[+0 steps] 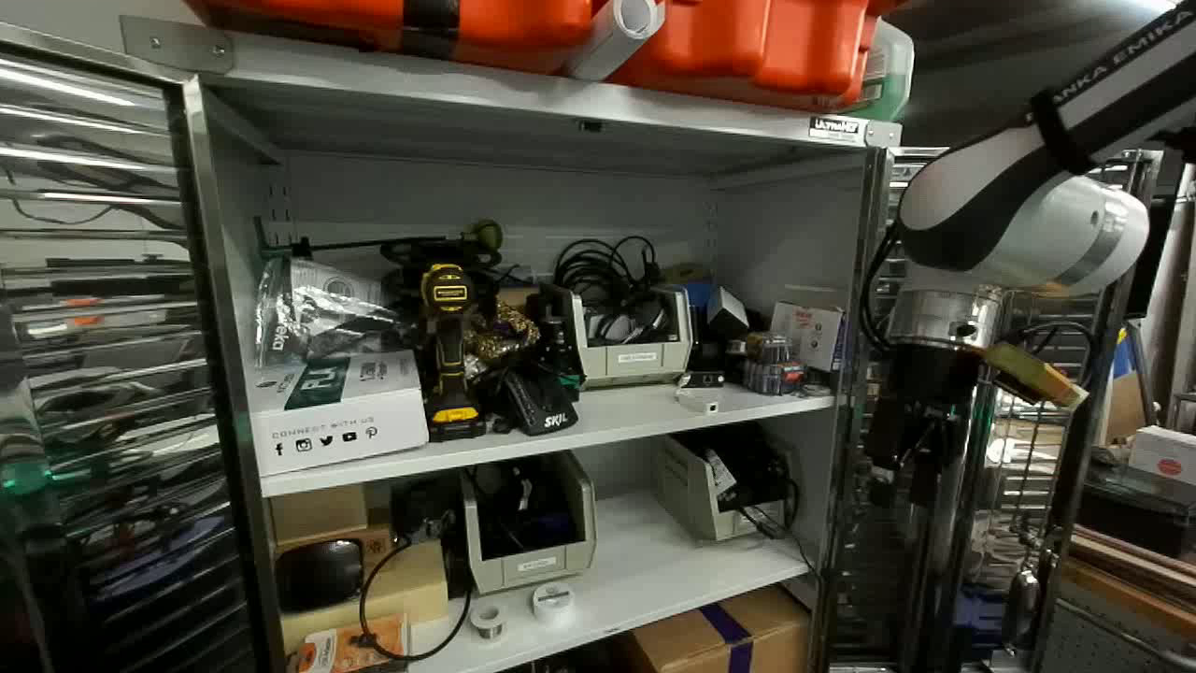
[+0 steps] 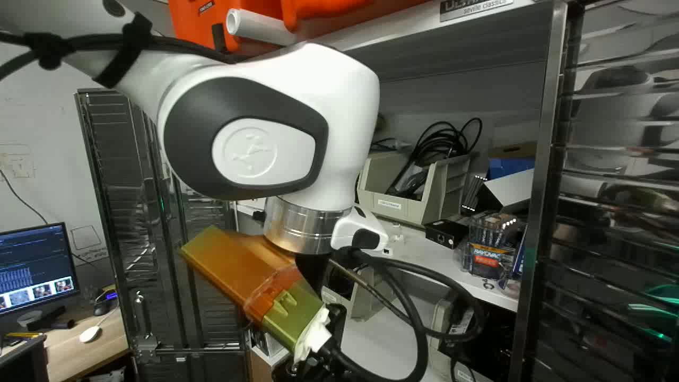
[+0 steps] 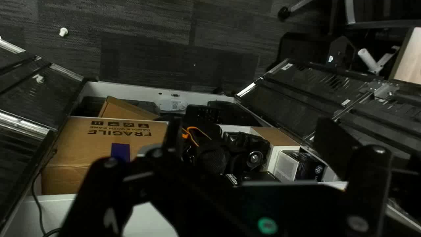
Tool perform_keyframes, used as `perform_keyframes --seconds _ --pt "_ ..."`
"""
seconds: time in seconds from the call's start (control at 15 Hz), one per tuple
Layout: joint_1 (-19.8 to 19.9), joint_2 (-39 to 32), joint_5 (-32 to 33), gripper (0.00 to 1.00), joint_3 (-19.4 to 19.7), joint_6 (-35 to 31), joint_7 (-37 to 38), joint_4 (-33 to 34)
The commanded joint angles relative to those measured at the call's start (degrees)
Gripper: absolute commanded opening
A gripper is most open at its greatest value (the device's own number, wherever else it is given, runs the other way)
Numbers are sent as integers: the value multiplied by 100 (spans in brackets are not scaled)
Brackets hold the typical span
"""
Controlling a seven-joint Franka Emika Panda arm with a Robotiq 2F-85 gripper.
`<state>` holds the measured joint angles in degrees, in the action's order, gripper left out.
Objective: Put the white object on the first shelf inside the tool box
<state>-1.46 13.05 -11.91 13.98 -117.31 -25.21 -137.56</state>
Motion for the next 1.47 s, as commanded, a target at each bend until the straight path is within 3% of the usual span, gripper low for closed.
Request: perform_keyframes --seconds 0.0,0.4,0.8,1.13,1.4 --pt "178 -10 -41 100 -172 16 -31 30" --pt "179 -61 -48 100 -174 -21 4 88" --pt "257 -705 96 100 -418 -1044 362 497" --pt "251 -1646 213 100 -675 -1263 365 1479" --pt "357 -2516 259 100 -855 -641 413 2784"
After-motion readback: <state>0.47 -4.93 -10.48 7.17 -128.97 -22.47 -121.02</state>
